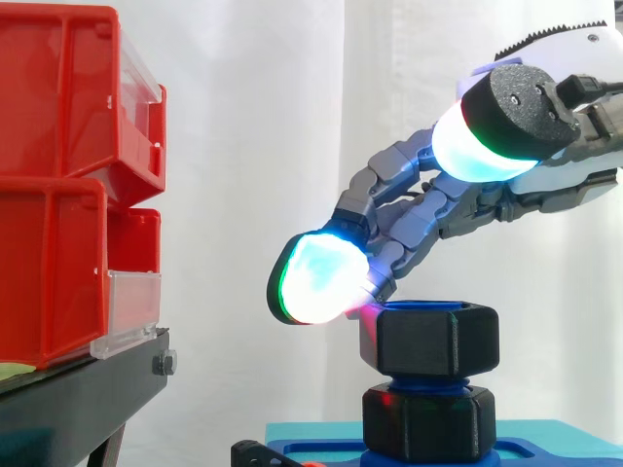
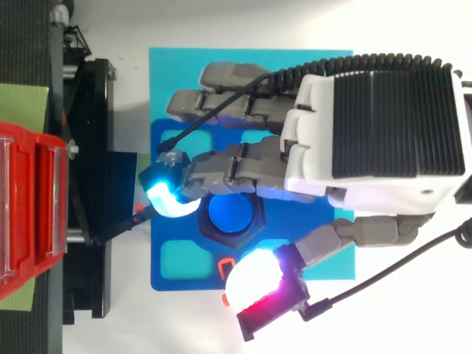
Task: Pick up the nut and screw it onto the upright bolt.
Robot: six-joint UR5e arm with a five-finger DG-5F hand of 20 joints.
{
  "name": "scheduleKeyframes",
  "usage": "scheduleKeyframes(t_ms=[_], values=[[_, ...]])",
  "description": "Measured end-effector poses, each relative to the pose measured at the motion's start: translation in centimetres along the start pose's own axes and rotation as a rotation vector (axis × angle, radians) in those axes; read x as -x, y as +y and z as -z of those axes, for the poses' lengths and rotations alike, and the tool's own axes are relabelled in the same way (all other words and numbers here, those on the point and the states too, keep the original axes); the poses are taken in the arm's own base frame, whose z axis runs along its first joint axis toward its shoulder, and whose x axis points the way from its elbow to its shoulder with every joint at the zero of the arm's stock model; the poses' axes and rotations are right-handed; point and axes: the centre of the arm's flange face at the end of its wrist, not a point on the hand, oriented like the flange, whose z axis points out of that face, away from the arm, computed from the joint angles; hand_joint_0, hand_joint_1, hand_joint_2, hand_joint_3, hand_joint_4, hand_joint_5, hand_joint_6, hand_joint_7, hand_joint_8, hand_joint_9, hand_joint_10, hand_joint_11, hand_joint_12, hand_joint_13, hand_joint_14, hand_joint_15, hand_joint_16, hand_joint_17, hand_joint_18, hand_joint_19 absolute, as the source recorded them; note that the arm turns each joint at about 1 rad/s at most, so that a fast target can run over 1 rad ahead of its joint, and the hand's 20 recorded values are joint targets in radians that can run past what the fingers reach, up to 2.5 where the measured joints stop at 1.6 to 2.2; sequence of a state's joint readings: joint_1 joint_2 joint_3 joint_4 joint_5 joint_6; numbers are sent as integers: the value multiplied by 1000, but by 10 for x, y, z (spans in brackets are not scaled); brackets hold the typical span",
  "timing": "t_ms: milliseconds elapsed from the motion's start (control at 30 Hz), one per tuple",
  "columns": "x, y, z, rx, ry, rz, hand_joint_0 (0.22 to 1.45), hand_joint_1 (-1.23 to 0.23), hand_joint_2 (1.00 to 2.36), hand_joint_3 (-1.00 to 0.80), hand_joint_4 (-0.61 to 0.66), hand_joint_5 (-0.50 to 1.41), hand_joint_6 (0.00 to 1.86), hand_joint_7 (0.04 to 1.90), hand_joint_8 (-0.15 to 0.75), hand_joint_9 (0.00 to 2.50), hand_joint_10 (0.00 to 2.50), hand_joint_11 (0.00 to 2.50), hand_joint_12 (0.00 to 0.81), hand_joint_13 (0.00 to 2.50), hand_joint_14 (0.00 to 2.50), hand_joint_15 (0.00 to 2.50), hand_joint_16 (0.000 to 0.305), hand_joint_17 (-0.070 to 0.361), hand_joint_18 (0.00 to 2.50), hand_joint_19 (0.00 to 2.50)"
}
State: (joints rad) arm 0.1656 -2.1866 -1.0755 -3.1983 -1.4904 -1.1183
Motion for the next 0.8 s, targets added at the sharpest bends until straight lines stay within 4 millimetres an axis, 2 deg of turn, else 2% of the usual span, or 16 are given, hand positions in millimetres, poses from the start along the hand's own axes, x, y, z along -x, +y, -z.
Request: scheduleKeyframes(t_ms=[200, 567, 800], values=[[-2, 2, -1, 2, -1, -4, 481, -287, 1000, -500, 178, -141, 502, 748, 192, 422, 0, 0, 289, 121, 0, 0, 35, 79, 0, 0], [-4, 2, 1, -2, 15, 6, 491, -322, 1000, -500, 217, -123, 503, 806, 221, 498, 0, 0, 269, 211, 0, 0, 31, 69, 0, 0], [-4, -1, 2, -3, 24, 6, 497, -331, 1000, -500, 230, -100, 504, 1002, 238, 551, 0, 0, 263, 242, 0, 0, 28, 63, 0, 0]])
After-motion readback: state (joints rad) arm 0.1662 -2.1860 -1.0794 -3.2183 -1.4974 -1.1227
